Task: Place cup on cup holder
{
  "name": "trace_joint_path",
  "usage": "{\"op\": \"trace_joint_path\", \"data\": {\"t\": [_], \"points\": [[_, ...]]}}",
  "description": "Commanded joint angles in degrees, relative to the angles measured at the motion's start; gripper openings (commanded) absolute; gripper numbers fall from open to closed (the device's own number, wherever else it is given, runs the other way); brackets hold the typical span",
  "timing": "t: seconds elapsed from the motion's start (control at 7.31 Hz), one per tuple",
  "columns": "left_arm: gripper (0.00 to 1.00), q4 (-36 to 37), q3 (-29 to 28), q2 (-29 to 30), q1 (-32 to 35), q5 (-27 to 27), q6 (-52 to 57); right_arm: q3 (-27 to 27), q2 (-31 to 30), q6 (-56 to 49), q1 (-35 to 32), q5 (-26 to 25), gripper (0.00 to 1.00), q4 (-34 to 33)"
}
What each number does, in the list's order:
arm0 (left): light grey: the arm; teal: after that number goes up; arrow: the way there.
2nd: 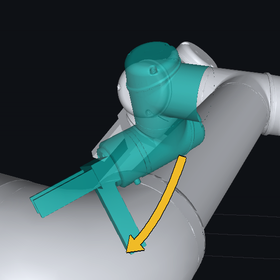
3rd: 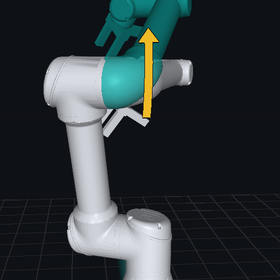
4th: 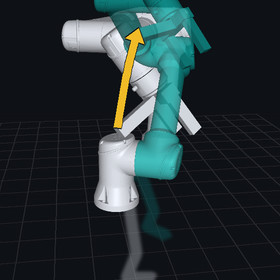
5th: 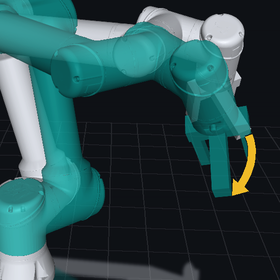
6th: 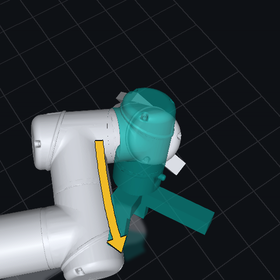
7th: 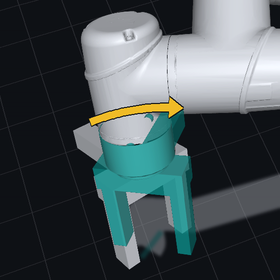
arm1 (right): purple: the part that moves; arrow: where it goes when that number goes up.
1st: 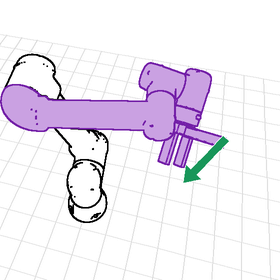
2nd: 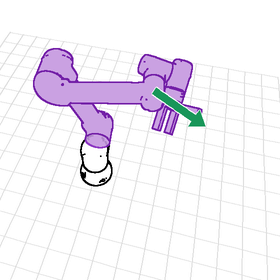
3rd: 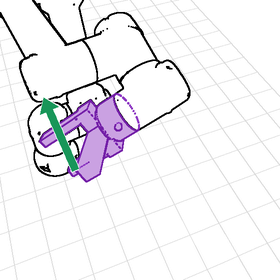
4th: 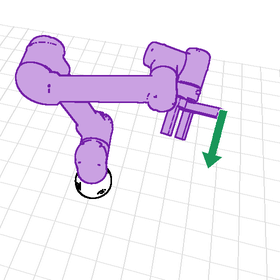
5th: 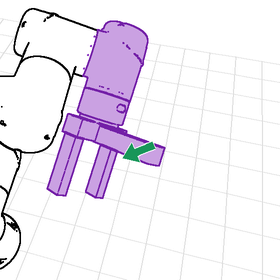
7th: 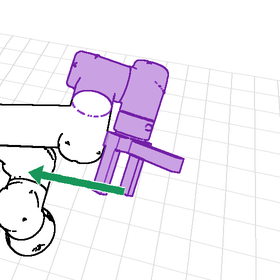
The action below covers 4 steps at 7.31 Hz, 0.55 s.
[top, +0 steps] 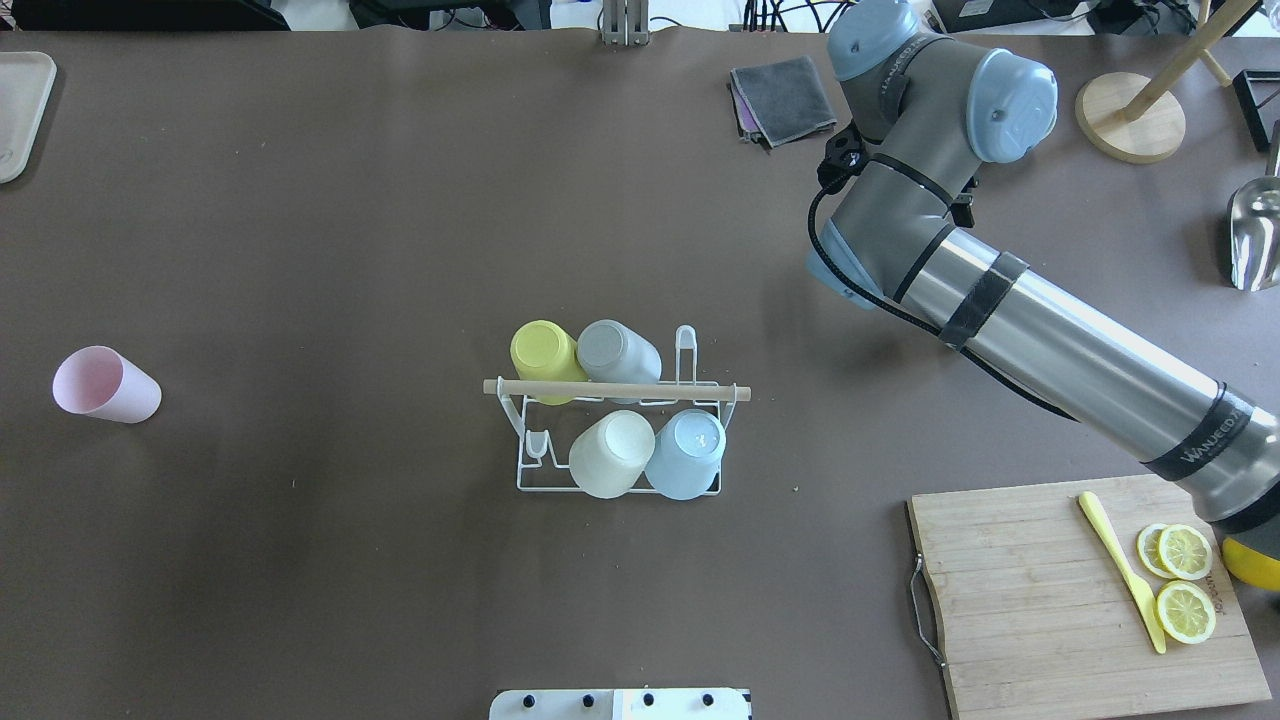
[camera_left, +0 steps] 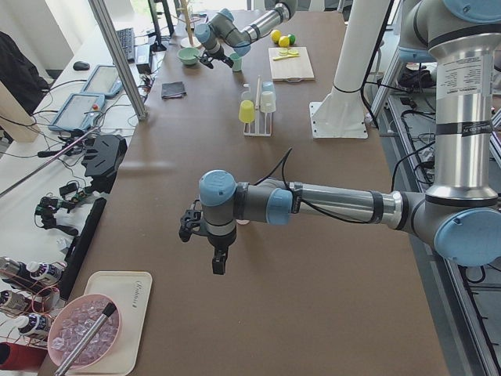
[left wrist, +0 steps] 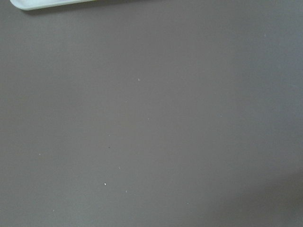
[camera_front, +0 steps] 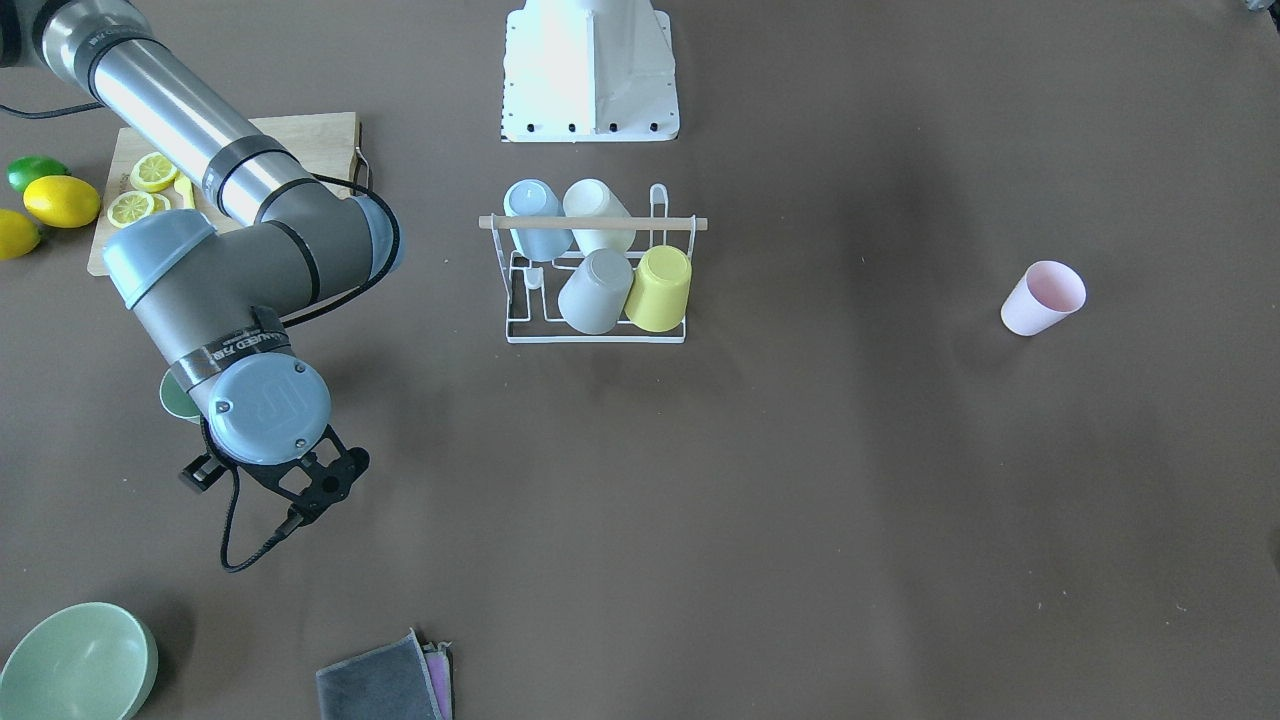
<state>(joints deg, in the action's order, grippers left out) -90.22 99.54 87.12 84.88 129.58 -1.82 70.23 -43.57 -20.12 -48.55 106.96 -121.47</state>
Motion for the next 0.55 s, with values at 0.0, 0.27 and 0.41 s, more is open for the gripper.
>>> {"op": "trace_joint_path", "data": {"t": [0.0, 0.27, 0.41], "points": [[0.98, 6.7, -0.3, 6.0, -2.8, 0.0, 0.0, -1.7, 1.8, -10.7, 1.6, -9.0, 1.0, -2.3], [0.98, 16.2, -4.9, 16.2, -4.5, 0.0, 0.0, -4.4, 2.7, -17.3, 3.1, -12.5, 1.0, -1.9], [0.98, 21.9, -5.4, 19.5, -6.6, -1.4, 0.0, -4.7, 2.5, -17.5, 4.1, -12.9, 1.0, -1.8]]}}
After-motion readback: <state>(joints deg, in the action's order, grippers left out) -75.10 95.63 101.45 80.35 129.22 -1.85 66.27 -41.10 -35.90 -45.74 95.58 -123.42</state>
